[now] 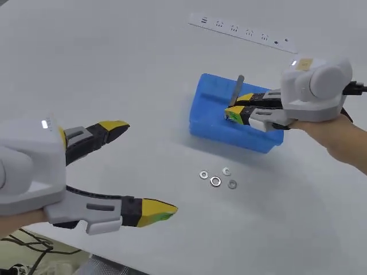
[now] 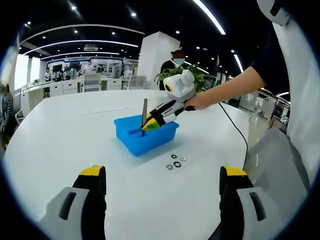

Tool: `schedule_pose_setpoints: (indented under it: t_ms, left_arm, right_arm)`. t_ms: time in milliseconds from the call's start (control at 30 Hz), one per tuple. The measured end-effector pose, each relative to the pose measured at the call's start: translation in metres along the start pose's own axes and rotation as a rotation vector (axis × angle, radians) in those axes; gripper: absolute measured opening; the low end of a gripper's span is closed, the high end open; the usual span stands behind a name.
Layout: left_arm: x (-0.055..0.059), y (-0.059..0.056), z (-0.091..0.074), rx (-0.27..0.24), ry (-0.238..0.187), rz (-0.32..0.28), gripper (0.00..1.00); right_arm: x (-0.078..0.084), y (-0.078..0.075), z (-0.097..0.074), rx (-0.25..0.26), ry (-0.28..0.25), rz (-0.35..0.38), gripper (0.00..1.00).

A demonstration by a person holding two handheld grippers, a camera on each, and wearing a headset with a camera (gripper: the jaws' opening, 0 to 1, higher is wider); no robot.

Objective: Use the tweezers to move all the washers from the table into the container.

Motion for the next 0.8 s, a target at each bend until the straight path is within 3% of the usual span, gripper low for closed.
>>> schedule_pose_setpoints:
  t_ms: [267,400,500,600,733,800]
  left_arm:
    - [0.001,0.001,-0.003,-0.018,-0.005,-0.01,1.0]
    - [-0.006,0.008,0.004,-0.012,-0.014,0.003,0.99]
    - [-0.024,0.021,0.021,-0.013,-0.056,0.051,0.99]
    - [-0.039,0.035,0.041,-0.02,-0.087,0.061,0.99]
    - [-0.065,0.044,0.071,0.015,-0.148,0.074,0.97]
    - [-0.075,0.047,0.086,0.028,-0.143,0.117,0.95]
  right_arm:
    - [-0.011,0.001,-0.009,0.015,-0.046,0.01,0.11]
    - [-0.014,0.006,-0.015,0.004,-0.039,-0.015,0.1]
    - [-0.012,0.012,-0.019,-0.011,-0.013,-0.055,0.1]
    - [-0.011,0.013,-0.022,-0.006,0.004,-0.069,0.1]
    - [-0.014,0.011,-0.028,-0.001,-0.004,-0.078,0.1]
    - [-0.015,0.011,-0.03,0.001,-0.012,-0.078,0.1]
Point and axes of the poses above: the centre of the closed fingertips' face, and the gripper's own axes: z roughly forward along the fingers, y roughly to its left, x roughly out of its underside, the point moved 7 cm from there along -z, roughly backward along the fingers, and after that the axes turned 6 degrees about z, right-handed, at the moved point
